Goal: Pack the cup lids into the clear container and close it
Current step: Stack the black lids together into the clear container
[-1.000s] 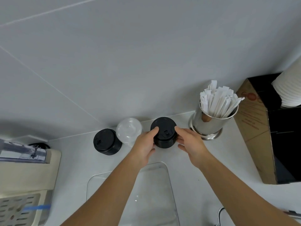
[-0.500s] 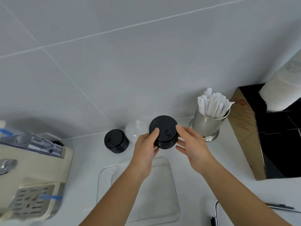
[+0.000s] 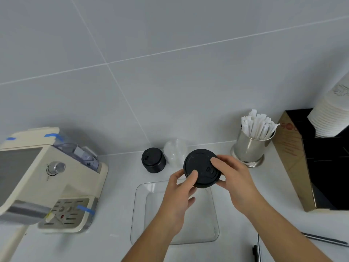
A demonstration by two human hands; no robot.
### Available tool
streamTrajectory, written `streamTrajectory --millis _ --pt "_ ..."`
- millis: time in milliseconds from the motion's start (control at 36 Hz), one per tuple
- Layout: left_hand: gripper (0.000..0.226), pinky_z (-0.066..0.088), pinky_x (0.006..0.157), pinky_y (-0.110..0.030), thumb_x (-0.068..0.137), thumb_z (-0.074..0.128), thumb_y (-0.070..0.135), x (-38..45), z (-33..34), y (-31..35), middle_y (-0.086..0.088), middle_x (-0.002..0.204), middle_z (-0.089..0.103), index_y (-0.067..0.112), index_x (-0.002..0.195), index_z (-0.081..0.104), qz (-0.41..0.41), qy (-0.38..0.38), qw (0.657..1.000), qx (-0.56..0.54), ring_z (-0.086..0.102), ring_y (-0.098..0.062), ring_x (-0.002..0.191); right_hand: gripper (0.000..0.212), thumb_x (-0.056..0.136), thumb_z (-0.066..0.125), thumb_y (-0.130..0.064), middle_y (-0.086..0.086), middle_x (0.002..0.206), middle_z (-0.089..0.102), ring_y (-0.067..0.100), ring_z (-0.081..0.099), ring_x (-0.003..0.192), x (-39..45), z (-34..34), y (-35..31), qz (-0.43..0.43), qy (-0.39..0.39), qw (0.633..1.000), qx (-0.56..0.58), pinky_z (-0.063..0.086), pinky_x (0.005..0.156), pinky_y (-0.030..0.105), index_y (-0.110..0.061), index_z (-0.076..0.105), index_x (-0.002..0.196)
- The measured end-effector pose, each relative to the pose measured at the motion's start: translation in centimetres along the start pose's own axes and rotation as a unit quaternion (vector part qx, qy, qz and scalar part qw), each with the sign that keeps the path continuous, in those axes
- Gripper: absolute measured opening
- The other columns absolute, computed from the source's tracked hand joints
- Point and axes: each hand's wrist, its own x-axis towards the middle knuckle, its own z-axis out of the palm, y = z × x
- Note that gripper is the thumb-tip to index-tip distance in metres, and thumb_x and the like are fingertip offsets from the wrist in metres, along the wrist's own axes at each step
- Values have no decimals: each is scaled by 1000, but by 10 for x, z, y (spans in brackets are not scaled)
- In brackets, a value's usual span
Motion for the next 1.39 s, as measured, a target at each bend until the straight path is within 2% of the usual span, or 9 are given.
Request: streamTrajectory --millis 167,500,722,861,917,1000,1194,1250,1389 --pt "50 48 103 -38 84 66 51 -12 -18 -4 4 117 70 18 120 58 -8 31 999 9 63 -13 113 18 86 70 -23 10 106 72 25 68 102 -14 3 7 9 -33 999 -40 59 84 42 -13 71 101" --pt "66 47 106 -45 68 76 43 -25 -56 -24 1 109 77 21 127 59 -30 -16 999 9 69 -21 110 22 84 71 -30 6 111 71 19 69 100 -34 15 30 48 -94 989 -99 58 89 40 -18 72 104" --pt "59 45 107 -47 70 75 38 -22 -72 -37 -5 116 75 13 123 65 -39 -6 998 -38 66 -24 115 20 85 72 -31 5 110 71 17 68 101 -35 25 44 57 -114 986 -108 57 92 41 -20 73 101" --pt "42 52 92 -39 80 73 26 -20 -77 -42 -5 108 77 11 118 67 -36 40 998 -46 68 -24 107 34 75 70 -48 -9 108 73 12 67 105 -33 31 51 49 -113 978 -168 52 101 43 -30 72 104" --pt "37 52 86 -36 83 72 24 -19 -80 -44 -4 107 77 12 118 67 -34 56 997 -43 68 -23 106 48 74 67 -53 -13 117 69 8 63 111 -34 32 54 39 -107 972 -204 49 103 40 -31 68 116" --pt "41 52 84 -34 82 75 25 -15 -85 -45 -5 112 75 15 121 66 -33 75 996 -33 67 -23 110 38 87 64 -41 -17 125 59 4 56 115 -43 31 57 -4 -81 963 -256 45 96 23 -34 61 125" --pt "101 52 101 -44 44 90 46 -2 -83 -52 -6 126 66 20 135 54 -13 132 990 53 66 -23 111 32 90 64 -31 -25 116 63 -6 57 108 -70 31 69 -123 -86 928 -342 41 87 6 -30 66 122" --pt "101 51 102 -45 41 91 46 0 -80 -54 -6 122 67 21 132 54 -9 134 989 60 67 -25 109 37 92 61 -30 -27 119 60 -12 54 105 -74 35 74 -130 -113 915 -366 36 87 0 -29 63 128" --pt "78 54 89 -32 58 92 35 -1 -74 -58 -3 110 68 29 123 50 14 121 988 95 69 -19 100 42 95 54 -29 -8 136 58 10 54 123 -73 34 82 -110 -153 884 -427 34 91 5 -22 55 137"
